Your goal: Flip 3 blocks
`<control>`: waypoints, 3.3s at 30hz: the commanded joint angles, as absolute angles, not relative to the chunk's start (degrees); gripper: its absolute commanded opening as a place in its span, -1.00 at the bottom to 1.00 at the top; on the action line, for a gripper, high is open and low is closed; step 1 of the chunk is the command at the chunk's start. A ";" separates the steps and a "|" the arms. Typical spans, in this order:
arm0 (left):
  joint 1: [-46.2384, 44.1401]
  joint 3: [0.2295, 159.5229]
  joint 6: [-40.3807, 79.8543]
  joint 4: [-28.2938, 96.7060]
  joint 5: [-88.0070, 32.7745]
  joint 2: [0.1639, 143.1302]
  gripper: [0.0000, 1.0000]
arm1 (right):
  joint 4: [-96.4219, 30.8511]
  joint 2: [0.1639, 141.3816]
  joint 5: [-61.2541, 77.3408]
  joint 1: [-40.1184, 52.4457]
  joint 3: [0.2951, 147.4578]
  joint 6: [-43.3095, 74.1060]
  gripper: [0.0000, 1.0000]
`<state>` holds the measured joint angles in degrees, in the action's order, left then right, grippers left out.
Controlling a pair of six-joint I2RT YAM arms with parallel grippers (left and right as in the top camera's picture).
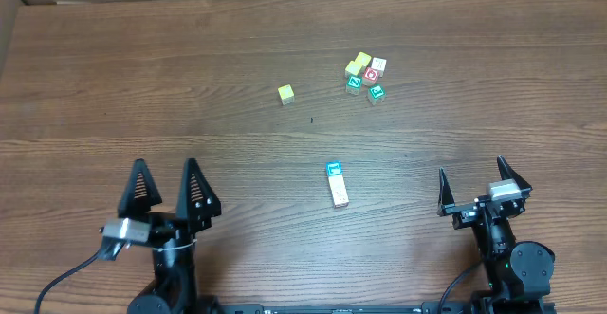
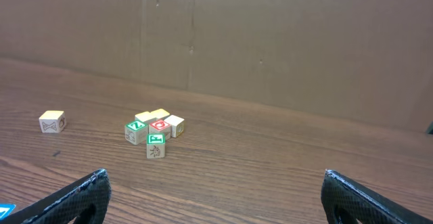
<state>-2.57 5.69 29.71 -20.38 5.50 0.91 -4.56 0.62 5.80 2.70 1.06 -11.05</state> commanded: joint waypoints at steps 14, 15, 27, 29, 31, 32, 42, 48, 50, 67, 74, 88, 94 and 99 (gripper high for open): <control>-2.22 0.27 18.50 -2.04 4.43 0.21 0.99 | -4.32 0.16 6.11 2.50 0.45 -11.38 1.00; -2.22 0.27 16.60 -1.17 4.14 0.21 0.99 | -4.34 0.16 6.11 2.50 0.45 -11.38 1.00; -2.22 0.27 3.55 4.43 -1.34 0.21 0.99 | -4.32 0.16 6.11 2.50 0.45 -11.38 1.00; -2.22 0.27 3.53 4.43 -1.32 0.21 0.99 | -4.34 0.16 6.11 2.50 0.45 -11.38 1.00; -2.22 0.27 3.66 4.43 -1.34 0.21 0.99 | -4.32 0.16 6.11 2.50 0.45 -11.38 1.00; -2.22 0.27 3.81 4.43 -1.32 0.21 0.99 | -4.32 0.16 6.11 2.50 0.45 -11.38 1.00; -2.17 0.27 3.81 4.43 -1.26 0.25 0.99 | -4.34 0.16 6.11 2.50 0.45 -11.38 1.00; -2.17 0.27 3.81 4.43 -1.26 0.25 0.99 | -4.32 0.16 6.11 2.50 0.45 -11.38 1.00; -2.17 0.27 3.81 4.43 -1.26 0.25 0.99 | -4.32 0.16 6.11 2.50 0.45 -11.38 1.00; -2.17 0.27 3.79 4.43 -1.26 0.25 0.99 | -4.34 0.16 6.11 2.50 0.45 -11.38 1.00; -2.17 0.27 3.81 4.43 -1.26 0.25 0.99 | -4.34 0.16 6.11 2.50 0.45 -11.38 1.00; -2.17 0.27 3.81 4.43 -1.26 0.25 0.99 | -4.34 0.16 6.11 2.50 0.45 -11.38 1.00; -2.17 0.27 3.81 4.43 -1.26 0.25 0.99 | -4.32 0.16 6.11 2.50 0.45 -11.38 1.00; -2.17 0.27 3.81 4.43 -1.26 0.25 0.99 | -4.32 0.16 6.11 2.50 0.45 -11.38 1.00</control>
<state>-2.57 0.49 5.34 4.45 -0.45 0.75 -4.56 0.62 5.78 2.70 1.06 -11.18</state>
